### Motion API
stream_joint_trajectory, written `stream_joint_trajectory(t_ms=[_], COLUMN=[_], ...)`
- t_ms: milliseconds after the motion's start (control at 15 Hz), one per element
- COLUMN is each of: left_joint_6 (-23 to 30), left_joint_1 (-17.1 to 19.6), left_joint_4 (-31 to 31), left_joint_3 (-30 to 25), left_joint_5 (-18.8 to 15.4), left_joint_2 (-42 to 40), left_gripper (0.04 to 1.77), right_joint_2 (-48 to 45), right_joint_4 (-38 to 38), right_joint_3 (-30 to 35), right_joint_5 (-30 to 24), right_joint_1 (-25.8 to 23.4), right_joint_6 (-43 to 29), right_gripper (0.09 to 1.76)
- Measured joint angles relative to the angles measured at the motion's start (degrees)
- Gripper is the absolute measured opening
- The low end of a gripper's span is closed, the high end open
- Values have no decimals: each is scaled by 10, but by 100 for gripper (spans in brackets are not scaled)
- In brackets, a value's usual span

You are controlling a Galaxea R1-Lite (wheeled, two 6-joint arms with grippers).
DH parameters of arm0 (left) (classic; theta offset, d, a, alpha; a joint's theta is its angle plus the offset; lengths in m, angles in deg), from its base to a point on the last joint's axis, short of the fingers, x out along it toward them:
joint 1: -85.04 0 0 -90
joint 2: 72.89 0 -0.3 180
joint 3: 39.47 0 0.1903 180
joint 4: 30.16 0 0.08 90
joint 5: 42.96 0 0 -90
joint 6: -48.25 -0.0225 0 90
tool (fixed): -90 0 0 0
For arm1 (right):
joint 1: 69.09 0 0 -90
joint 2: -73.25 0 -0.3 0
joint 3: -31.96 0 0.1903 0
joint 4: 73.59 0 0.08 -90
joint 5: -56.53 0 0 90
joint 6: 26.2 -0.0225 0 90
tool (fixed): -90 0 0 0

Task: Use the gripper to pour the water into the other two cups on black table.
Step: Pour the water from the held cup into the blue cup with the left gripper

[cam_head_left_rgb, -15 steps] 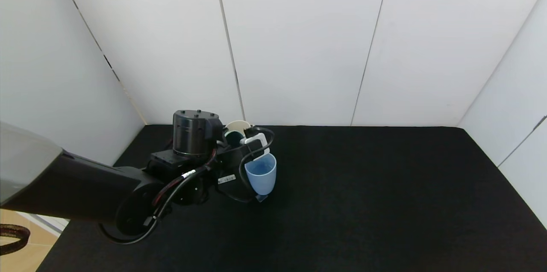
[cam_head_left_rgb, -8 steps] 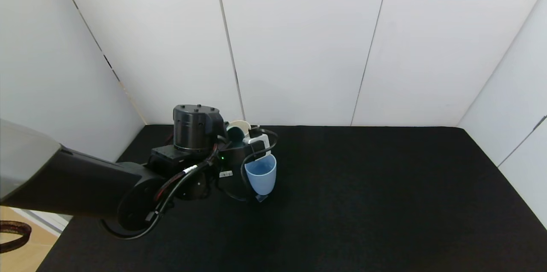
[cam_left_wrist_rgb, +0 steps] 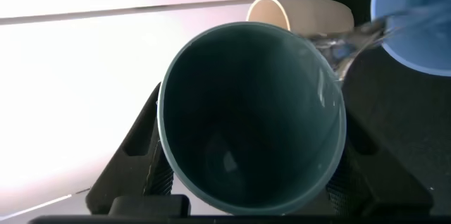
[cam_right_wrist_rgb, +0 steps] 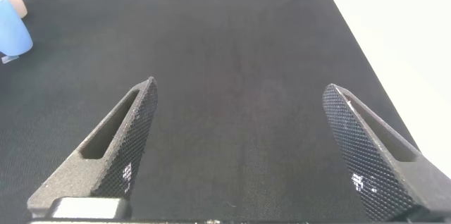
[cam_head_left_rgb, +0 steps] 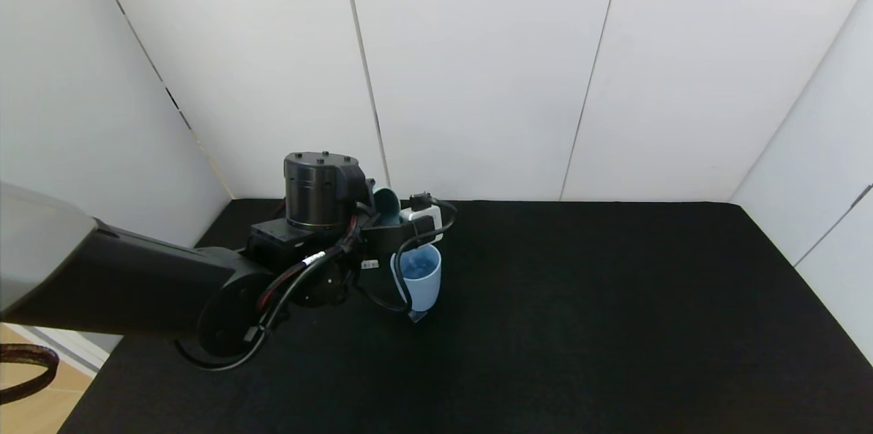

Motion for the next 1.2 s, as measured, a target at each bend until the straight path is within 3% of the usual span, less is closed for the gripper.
stream_joint_trajectory(t_ms=[867,1067,1200], left_joint_6=[-7,7,44], left_joint_1=[-1,0,2], left_joint_4=[-1,-1,6], left_joint_3=[1,-5,-7], left_joint_5=[1,-1,-1], left_joint_2=[0,1,1], left_gripper=[117,117,117], right_joint_2=[0,0,0], right_joint_4=[0,0,0], right_joint_3=[0,0,0], right_joint_5=[0,0,0], right_joint_1=[0,0,0], right_joint_6=[0,0,0], right_gripper=[171,171,171])
